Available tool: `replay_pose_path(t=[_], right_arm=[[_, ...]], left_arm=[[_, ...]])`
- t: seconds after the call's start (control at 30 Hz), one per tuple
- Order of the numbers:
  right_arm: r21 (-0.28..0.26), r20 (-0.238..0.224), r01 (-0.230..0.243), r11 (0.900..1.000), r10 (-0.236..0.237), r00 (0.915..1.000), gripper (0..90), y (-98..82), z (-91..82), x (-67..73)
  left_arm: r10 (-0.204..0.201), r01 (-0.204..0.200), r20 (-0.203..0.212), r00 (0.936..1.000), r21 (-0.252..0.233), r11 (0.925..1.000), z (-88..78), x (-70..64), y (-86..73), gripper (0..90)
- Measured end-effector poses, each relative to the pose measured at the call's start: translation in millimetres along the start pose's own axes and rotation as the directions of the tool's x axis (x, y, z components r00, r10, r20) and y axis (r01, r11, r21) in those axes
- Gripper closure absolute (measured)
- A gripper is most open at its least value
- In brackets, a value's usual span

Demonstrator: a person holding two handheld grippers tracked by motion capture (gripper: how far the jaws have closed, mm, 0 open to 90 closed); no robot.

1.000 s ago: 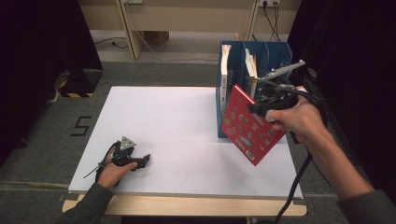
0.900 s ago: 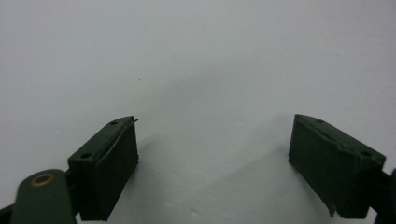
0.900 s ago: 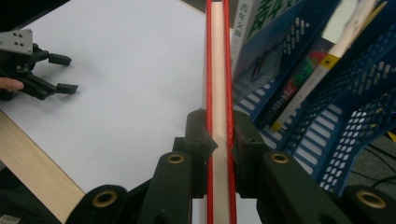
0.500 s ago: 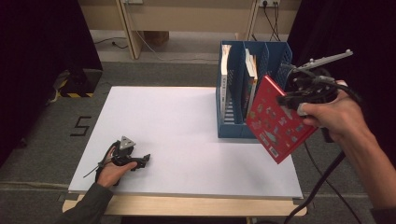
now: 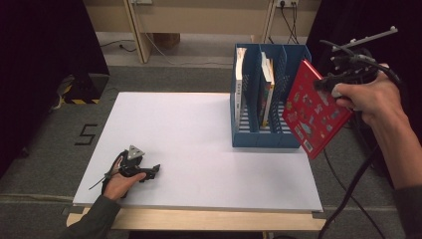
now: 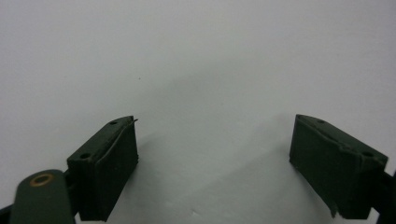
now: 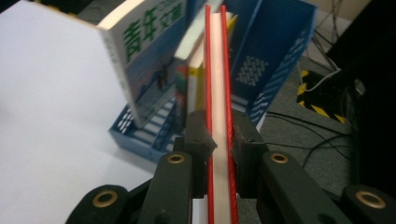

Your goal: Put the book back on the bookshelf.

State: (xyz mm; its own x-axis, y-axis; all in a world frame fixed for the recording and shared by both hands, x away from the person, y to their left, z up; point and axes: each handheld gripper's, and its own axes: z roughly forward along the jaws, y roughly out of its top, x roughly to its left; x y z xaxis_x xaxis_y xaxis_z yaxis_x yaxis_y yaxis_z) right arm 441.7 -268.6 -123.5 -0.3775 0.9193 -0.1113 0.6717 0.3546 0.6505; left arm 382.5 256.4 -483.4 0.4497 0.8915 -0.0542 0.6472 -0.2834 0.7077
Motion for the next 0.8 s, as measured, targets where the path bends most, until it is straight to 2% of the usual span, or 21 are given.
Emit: replay_pose_path(t=[0.13, 0.37, 0.43, 0.6, 0.8], right_arm=[[-0.005, 0.024, -0.043, 0.999, 0.043, 0.9988, 79.6, 12.3, 16.6, -10.0], [-0.042, 0.036, -0.104, 0.994, 0.106, 0.9937, 79.7, 30.3, 47.3, -25.6], [-0.055, 0.039, -0.130, 0.990, 0.132, 0.9905, 79.6, 36.1, 54.9, -30.0], [-0.060, 0.080, -0.172, 0.983, 0.176, 0.9810, 79.7, 46.3, 71.9, -40.3], [-0.066, 0.117, -0.200, 0.978, 0.207, 0.9713, 79.7, 56.3, 87.4, -49.2]], left_arm=[[0.003, -0.003, -0.001, 1.0000, 0.000, 1.0000, -0.1, -0.2, 0.0, 14.5], [0.001, -0.001, -0.001, 1.0000, 0.000, 1.0000, -0.1, -0.1, 0.0, 14.4], [0.007, -0.007, -0.004, 1.0000, 0.000, 1.0000, -0.3, -0.4, 0.0, 14.6], [0.003, -0.003, 0.000, 1.0000, -0.001, 1.0000, -0.2, -0.2, -0.1, 14.6], [0.003, -0.003, 0.000, 1.0000, -0.001, 1.0000, -0.2, -0.3, -0.1, 14.6]])
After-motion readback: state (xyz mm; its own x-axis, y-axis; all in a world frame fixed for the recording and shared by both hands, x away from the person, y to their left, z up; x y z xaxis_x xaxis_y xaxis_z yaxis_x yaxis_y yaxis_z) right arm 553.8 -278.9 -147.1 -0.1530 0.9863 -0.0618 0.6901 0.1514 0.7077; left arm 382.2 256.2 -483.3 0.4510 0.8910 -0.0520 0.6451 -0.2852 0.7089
